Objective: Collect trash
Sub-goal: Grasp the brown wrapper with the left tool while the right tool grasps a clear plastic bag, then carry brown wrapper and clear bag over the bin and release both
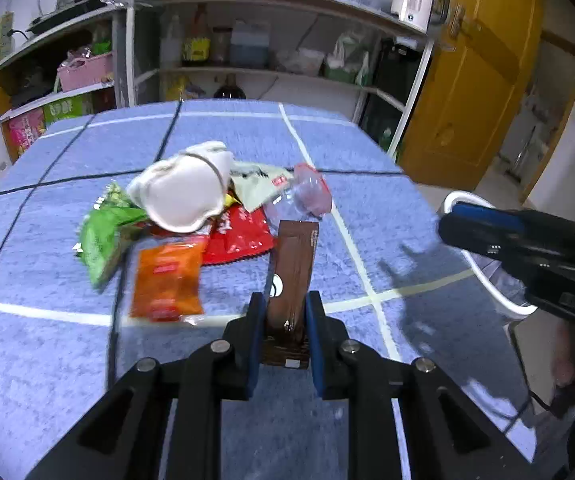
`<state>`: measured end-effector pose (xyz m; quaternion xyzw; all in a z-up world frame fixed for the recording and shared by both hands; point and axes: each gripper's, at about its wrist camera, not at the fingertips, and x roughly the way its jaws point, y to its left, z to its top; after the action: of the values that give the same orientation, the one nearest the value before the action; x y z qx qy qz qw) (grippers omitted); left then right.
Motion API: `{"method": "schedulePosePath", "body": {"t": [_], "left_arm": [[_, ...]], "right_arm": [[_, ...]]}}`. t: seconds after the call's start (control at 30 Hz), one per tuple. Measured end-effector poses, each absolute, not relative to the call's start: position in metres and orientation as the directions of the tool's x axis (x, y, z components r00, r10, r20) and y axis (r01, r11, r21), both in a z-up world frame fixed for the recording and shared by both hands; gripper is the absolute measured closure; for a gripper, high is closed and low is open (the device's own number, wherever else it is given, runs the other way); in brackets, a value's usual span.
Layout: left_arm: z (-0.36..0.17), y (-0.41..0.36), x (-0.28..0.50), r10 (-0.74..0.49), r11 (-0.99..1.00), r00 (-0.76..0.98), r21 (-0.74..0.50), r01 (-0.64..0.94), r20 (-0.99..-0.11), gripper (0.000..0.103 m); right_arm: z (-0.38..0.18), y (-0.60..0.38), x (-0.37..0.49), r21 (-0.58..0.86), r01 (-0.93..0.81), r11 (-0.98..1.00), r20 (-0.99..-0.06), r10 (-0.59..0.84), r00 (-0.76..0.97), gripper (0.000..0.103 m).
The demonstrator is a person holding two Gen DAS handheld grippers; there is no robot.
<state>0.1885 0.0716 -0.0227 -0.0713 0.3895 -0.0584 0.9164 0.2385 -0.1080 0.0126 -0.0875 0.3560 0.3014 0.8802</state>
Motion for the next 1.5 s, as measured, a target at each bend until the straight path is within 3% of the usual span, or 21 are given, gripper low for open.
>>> {"method": "schedulePosePath", "body": {"t": [0.1,0.37,0.77,0.83,0.87,1.5], "left_arm": [[-0.012,0.081,0.177,-0.174,0.979,0.716,-0.200,0.049,-0.677,0.082],[0.008,0.114,0.163,-0.150,0.971,0.769,-0.239,-0.005,-0.621,0.082],[0.010,0.135,0.159,-0.128,0.963,0.784,-0.264,-0.047,-0.607,0.082],[0.009,0.135,0.158,-0.129,0.963,0.784,-0.266,-0.047,-0.607,0.082],[0.009,0.135,0.157,-0.130,0.963,0.784,-0.267,-0.047,-0.607,0.082],[0.011,0.091,0.169,-0.190,0.964,0.775,-0.265,0.030,-0.603,0.082]], "right_arm": [[0.013,-0.092,0.246,0.030,-0.620,0.784,-0.685,0.468,0.558,0.051],[-0.003,-0.040,0.268,-0.071,-0.668,0.741,-0.729,0.418,0.542,0.050],[-0.025,-0.002,0.298,-0.074,-0.667,0.741,-0.767,0.386,0.514,0.050],[-0.028,-0.001,0.299,-0.074,-0.661,0.747,-0.770,0.379,0.514,0.055],[-0.028,-0.002,0.299,-0.071,-0.661,0.747,-0.769,0.380,0.513,0.060],[0.020,-0.107,0.250,0.037,-0.541,0.840,-0.670,0.423,0.610,0.062]]}}
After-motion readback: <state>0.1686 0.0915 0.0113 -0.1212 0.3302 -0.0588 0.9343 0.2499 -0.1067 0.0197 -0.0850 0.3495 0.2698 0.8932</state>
